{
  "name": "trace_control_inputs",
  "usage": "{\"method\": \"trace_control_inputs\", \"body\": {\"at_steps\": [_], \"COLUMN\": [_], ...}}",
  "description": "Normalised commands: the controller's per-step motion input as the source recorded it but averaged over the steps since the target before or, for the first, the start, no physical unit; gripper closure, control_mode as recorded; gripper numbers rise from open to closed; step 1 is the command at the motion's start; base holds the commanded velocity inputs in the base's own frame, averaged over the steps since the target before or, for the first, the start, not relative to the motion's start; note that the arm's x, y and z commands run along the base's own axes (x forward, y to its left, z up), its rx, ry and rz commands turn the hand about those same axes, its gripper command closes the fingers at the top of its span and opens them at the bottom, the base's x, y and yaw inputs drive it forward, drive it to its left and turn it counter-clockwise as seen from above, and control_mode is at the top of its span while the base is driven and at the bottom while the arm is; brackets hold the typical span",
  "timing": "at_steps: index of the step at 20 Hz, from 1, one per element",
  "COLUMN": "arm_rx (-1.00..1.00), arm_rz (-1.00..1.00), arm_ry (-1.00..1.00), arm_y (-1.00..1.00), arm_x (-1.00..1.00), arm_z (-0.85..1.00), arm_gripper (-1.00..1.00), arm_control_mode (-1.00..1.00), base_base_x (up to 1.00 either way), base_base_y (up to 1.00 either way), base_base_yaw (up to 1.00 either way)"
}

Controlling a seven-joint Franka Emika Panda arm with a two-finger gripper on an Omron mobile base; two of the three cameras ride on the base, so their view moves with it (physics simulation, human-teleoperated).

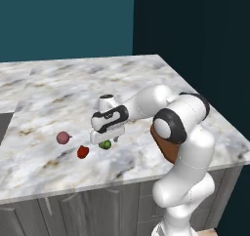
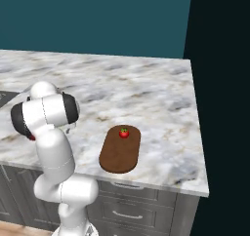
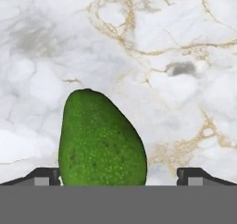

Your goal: Place the avocado, onion, tomato, and bell pepper on the cutting board.

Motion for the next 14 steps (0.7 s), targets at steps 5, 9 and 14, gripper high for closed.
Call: {"method": "trace_control_inputs", "body": {"at_steps": [5, 9, 14], "arm_rx": [0.0, 0.0, 0.0], "arm_rz": [-0.03, 0.0, -0.04], "arm_ry": [0.01, -0.02, 0.02], "arm_y": [0.15, 0.03, -0.07], "arm_x": [-0.02, 0.0, -0.13], "arm_z": [-0.33, -0.05, 0.0], "arm_gripper": [-1.0, 1.0, 1.0], "arm_control_mode": [-1.0, -1.0, -1.0], "base_base_x": [0.0, 0.0, 0.0], "base_base_y": [0.0, 0.0, 0.0], "base_base_yaw": [0.0, 0.0, 0.0]}}
